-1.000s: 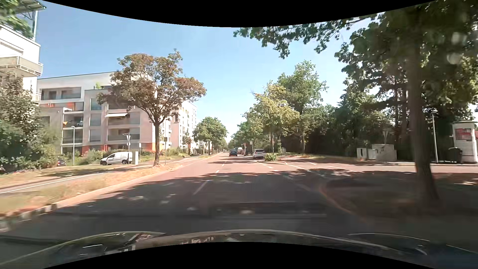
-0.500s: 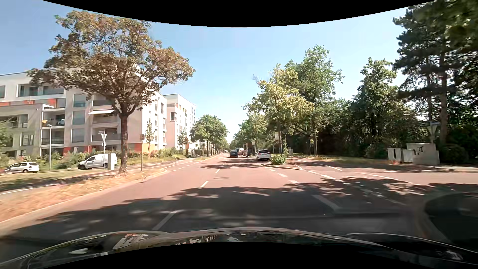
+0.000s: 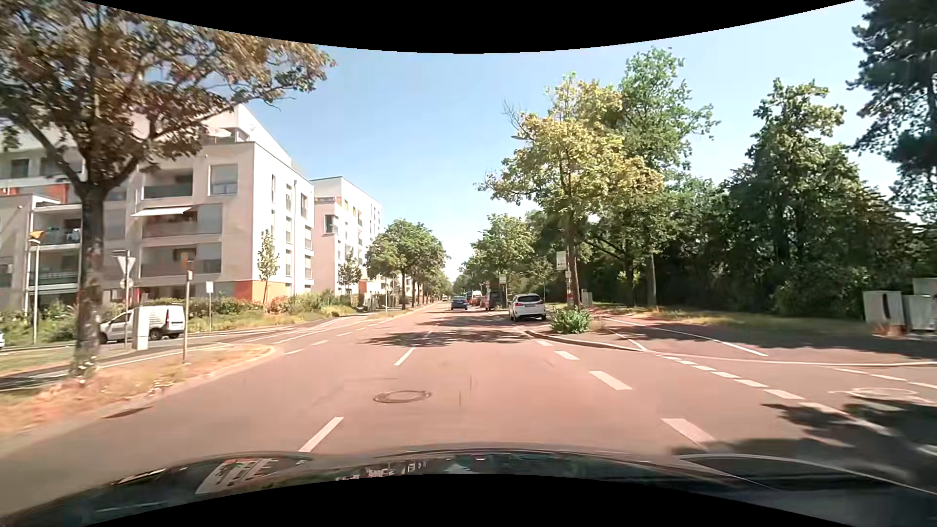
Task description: Follow the waypoints while adhering to traffic rules and regulations
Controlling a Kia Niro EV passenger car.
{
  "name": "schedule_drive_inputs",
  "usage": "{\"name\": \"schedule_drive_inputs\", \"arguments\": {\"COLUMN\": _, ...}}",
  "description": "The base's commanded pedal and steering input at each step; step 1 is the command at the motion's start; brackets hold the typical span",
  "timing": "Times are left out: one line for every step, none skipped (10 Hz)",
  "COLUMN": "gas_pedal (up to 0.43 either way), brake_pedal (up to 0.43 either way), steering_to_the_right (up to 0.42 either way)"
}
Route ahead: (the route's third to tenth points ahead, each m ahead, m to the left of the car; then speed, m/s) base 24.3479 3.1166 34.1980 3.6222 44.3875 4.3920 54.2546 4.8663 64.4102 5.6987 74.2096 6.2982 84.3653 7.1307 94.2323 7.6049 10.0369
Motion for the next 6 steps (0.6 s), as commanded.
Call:
{"name": "schedule_drive_inputs", "arguments": {"gas_pedal": 0.098, "brake_pedal": 0.0, "steering_to_the_right": -0.008}}
{"name": "schedule_drive_inputs", "arguments": {"gas_pedal": 0.087, "brake_pedal": 0.0, "steering_to_the_right": -0.008}}
{"name": "schedule_drive_inputs", "arguments": {"gas_pedal": 0.087, "brake_pedal": 0.0, "steering_to_the_right": -0.008}}
{"name": "schedule_drive_inputs", "arguments": {"gas_pedal": 0.087, "brake_pedal": 0.0, "steering_to_the_right": -0.008}}
{"name": "schedule_drive_inputs", "arguments": {"gas_pedal": 0.087, "brake_pedal": 0.0, "steering_to_the_right": -0.008}}
{"name": "schedule_drive_inputs", "arguments": {"gas_pedal": 0.087, "brake_pedal": 0.0, "steering_to_the_right": -0.008}}
